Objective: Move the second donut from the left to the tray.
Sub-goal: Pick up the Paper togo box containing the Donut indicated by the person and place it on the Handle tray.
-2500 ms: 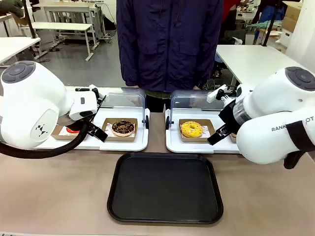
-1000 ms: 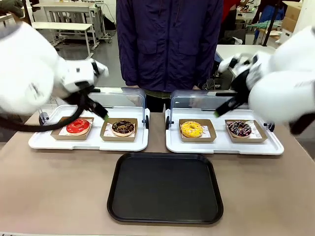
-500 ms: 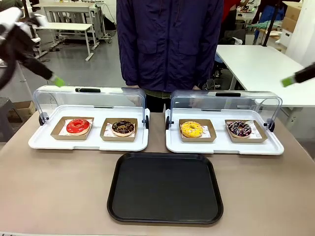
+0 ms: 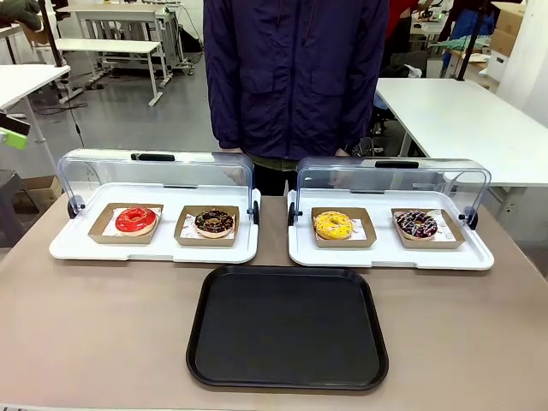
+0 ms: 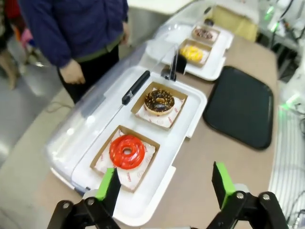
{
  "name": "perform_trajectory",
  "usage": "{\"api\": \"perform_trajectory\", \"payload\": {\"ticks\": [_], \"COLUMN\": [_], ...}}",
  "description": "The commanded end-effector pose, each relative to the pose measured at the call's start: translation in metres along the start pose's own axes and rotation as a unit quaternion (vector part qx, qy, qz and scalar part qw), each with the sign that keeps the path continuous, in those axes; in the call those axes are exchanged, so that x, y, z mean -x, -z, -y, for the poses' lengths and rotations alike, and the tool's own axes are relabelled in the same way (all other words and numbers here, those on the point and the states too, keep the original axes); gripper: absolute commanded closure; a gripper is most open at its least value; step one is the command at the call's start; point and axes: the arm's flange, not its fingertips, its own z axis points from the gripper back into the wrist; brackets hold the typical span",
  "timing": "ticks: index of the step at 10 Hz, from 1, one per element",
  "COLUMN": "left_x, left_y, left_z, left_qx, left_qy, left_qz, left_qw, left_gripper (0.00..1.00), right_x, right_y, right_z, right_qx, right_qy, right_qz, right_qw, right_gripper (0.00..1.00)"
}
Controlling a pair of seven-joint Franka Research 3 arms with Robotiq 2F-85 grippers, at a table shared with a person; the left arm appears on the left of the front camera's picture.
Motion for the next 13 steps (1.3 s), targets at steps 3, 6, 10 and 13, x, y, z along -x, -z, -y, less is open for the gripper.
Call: {"api": "perform_trajectory", "payload": {"ticks": [3,6,10,13], "left_x": [0.013,0.02,0.02,0.02], "left_y": [0.006,0.008,0.008,0.008], "left_z": [-0.012,-0.012,-0.012,-0.012], "left_qx": [0.012,0.011,0.011,0.011], "left_qy": [0.007,-0.003,-0.003,-0.003], "left_qz": [0.032,0.021,0.021,0.021], "left_qw": [0.999,1.0,1.0,1.0], "left_gripper": [0.0,0.0,0.0,0.0], "right_x": [0.009,0.013,0.013,0.013], "right_y": [-0.006,-0.006,-0.006,-0.006], "right_z": [0.012,0.01,0.01,0.01], "right_qx": [-0.009,-0.008,-0.008,-0.008], "right_qy": [0.01,0.027,0.027,0.027], "right_qz": [0.044,0.042,0.042,0.042], "right_qw": [0.999,0.999,0.999,0.999], "right_gripper": [0.0,0.0,0.0,0.0]}}
